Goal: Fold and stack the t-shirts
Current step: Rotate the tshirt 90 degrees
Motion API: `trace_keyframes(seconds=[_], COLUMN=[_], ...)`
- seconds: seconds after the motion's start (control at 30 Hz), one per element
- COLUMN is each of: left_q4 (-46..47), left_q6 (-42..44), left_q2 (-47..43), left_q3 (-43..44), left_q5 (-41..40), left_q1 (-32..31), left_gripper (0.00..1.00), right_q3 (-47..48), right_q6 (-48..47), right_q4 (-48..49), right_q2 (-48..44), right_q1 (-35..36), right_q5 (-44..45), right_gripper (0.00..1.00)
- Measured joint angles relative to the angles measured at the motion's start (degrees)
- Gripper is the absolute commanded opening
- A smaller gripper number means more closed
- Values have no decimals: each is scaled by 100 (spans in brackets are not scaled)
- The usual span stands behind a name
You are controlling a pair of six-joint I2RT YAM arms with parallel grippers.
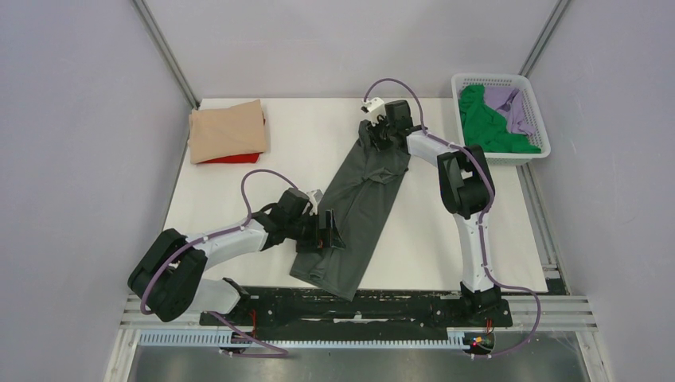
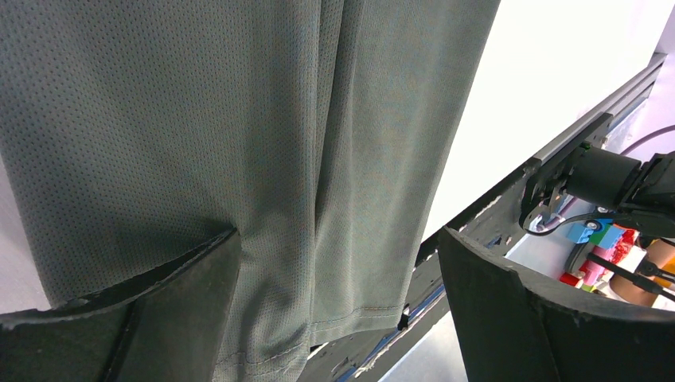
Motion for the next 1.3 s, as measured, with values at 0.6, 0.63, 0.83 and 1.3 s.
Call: trace_keyframes(seconds=[0.6, 0.63, 0.83, 1.3], left_q4=[-164, -197, -289, -422], left_q6=[2, 2, -2, -4], left_q2=[-105, -127, -295, -688], left_q3=[-26, -31, -118, -302], left_q5=[-61, -76, -173, -361], left_q1=[-4, -4, -4, -4], left_gripper=[100, 100, 100, 100], right_q3=[391, 431, 492, -1366], right_q6=[243, 243, 273, 1486], right_q4=[643, 686, 835, 988], right_q2=[46, 66, 295, -1700], right_q1=[0, 0, 0, 107], right_q5=[-125, -125, -111, -251], right_gripper=[6, 7, 62, 98])
